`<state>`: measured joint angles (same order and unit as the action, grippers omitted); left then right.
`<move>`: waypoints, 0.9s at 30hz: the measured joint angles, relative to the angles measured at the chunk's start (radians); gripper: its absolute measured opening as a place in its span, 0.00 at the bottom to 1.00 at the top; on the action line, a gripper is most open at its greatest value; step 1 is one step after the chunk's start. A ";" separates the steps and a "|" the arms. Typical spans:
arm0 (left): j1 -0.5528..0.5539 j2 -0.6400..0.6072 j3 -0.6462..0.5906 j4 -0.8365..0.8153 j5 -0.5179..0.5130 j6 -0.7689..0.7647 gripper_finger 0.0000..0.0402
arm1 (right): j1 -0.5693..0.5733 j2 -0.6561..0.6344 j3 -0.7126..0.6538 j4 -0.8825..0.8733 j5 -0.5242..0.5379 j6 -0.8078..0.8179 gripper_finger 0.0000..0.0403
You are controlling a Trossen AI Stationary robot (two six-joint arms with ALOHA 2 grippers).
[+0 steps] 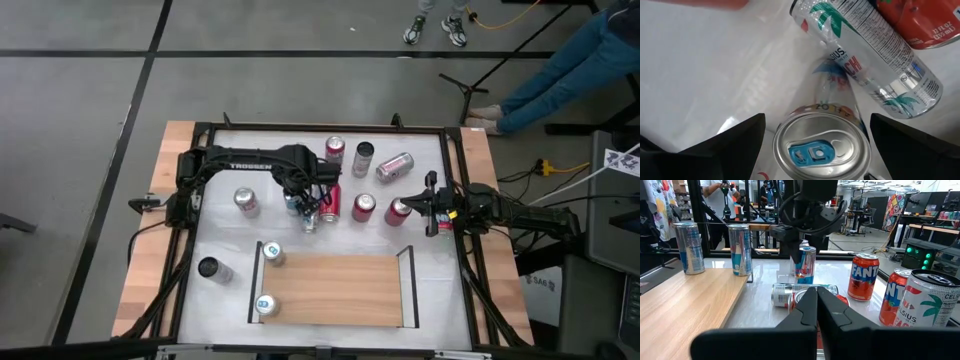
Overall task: Place canned beverage on shelf
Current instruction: Put the blue soda can on the shelf aligned with the other blue soda can
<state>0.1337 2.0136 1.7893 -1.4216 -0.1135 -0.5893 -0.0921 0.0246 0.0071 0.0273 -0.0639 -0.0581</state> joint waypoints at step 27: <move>-0.026 0.001 0.000 0.003 -0.050 -0.111 0.87 | 0.000 0.000 0.000 0.000 0.000 0.000 0.00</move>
<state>0.1081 2.0148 1.7889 -1.4189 -0.1631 -0.6999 -0.0921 0.0246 0.0071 0.0273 -0.0638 -0.0578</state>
